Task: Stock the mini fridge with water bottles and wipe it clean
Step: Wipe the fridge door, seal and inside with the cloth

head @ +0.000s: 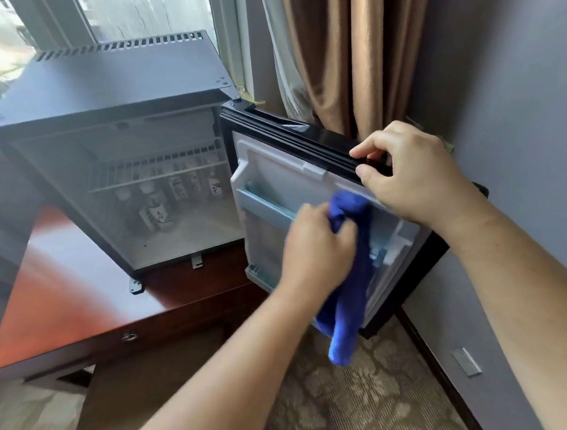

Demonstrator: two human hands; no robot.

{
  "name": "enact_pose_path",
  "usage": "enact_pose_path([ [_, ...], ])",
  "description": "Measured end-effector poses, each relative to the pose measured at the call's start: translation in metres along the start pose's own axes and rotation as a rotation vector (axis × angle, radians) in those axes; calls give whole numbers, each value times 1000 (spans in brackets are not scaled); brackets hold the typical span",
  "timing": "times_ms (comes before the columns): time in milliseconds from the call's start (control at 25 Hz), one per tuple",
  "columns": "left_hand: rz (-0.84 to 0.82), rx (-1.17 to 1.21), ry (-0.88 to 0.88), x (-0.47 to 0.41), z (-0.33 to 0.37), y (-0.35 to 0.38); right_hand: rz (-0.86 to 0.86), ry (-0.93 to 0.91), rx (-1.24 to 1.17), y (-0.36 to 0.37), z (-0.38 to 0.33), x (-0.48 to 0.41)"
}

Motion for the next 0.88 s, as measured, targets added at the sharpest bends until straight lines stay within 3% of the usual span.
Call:
enact_pose_path([
  [80,-103,-18,74,24,15,16,3,5,-3,-2,1,0],
  [200,-108,4,98,25,14,11,21,18,-20,-3,3,2],
  [280,-24,36,60,6,-5,-10,24,20,-22,-2,3,4],
  [480,370,280,-194,-64,-48,-99,6,34,-23,-2,2,6],
  [680,211,94,-350,-101,-47,-95,14,18,-22,1,0,5],
  [880,39,113,-340,-73,-33,-62,31,8,-29,1,0,3],
])
Point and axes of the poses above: each hand's wrist, its own x-axis away from the middle knuckle, its own y-axis out of the palm, z = x × y, the point moved 4 cm from there along -x, towards the middle knuckle, and after that the axes turned 11 degrees about -y, right-handed, at the moved point
